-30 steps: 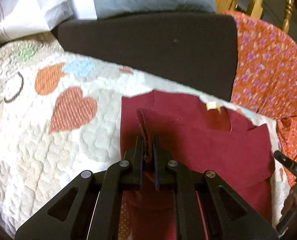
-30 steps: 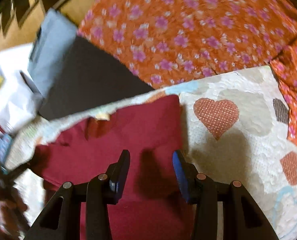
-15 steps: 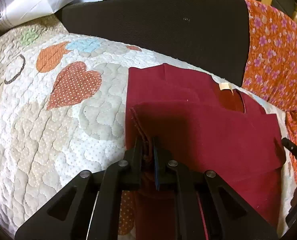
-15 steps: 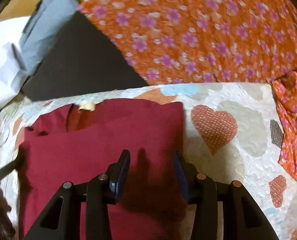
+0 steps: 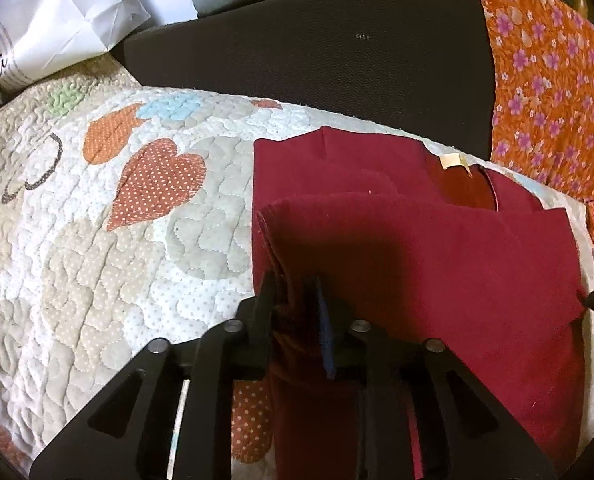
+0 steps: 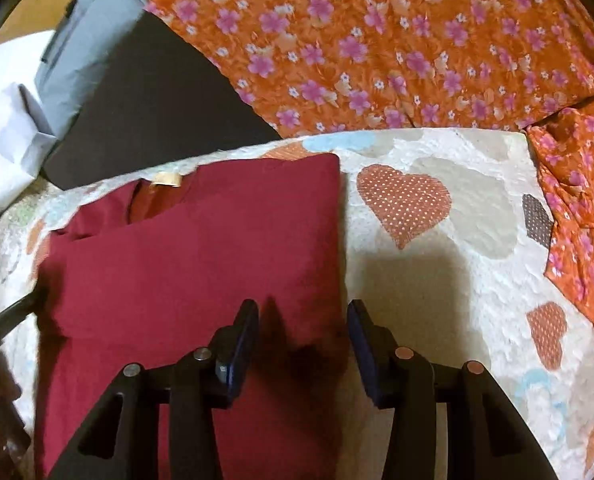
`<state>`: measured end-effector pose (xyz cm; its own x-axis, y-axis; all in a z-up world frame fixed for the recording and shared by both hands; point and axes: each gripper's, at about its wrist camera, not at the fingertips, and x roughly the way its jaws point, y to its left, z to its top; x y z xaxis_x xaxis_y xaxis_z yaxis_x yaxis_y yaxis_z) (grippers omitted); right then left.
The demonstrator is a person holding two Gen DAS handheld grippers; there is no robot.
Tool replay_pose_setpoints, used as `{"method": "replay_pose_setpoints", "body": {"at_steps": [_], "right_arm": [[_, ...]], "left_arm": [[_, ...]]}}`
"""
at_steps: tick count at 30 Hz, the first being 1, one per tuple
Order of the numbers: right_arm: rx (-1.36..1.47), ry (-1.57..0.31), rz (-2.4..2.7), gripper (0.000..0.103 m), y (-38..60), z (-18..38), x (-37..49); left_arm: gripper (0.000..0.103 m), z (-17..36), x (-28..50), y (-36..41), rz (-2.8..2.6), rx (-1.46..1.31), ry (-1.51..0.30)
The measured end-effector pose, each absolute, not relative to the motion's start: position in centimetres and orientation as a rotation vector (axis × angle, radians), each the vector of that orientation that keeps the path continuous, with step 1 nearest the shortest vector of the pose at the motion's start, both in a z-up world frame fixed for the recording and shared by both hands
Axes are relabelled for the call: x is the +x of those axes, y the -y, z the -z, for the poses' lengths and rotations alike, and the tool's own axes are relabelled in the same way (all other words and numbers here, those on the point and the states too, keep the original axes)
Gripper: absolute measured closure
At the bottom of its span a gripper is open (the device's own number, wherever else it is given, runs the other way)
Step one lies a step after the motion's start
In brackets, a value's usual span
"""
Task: Fold small clothes
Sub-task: 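Release the left tool and smooth the folded sweatshirt with both tools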
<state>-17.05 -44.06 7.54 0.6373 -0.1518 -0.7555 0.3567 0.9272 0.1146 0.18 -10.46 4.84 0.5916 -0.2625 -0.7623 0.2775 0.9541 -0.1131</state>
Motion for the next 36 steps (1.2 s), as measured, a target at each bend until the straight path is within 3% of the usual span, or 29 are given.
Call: {"method": "replay_pose_setpoints", "body": {"at_steps": [3,7,36], "right_arm": [[0.257,-0.819,0.275,0.059,43.2,-7.9,-17.4],[0.235,-0.852,0.281,0.059,43.0,-6.7,-16.3],[0.417,-1.028,0.328,0.056,40.0,-4.1,-29.0]], "left_arm": [[0.076,-5.0,-0.3,10.3,0.311,0.019,-0.884],[0.052,-5.4,-1.3,10.2,0.314,0.034,-0.869],[0.051,-4.6,-14.8,4.8,0.299,0.044,-0.92]]}}
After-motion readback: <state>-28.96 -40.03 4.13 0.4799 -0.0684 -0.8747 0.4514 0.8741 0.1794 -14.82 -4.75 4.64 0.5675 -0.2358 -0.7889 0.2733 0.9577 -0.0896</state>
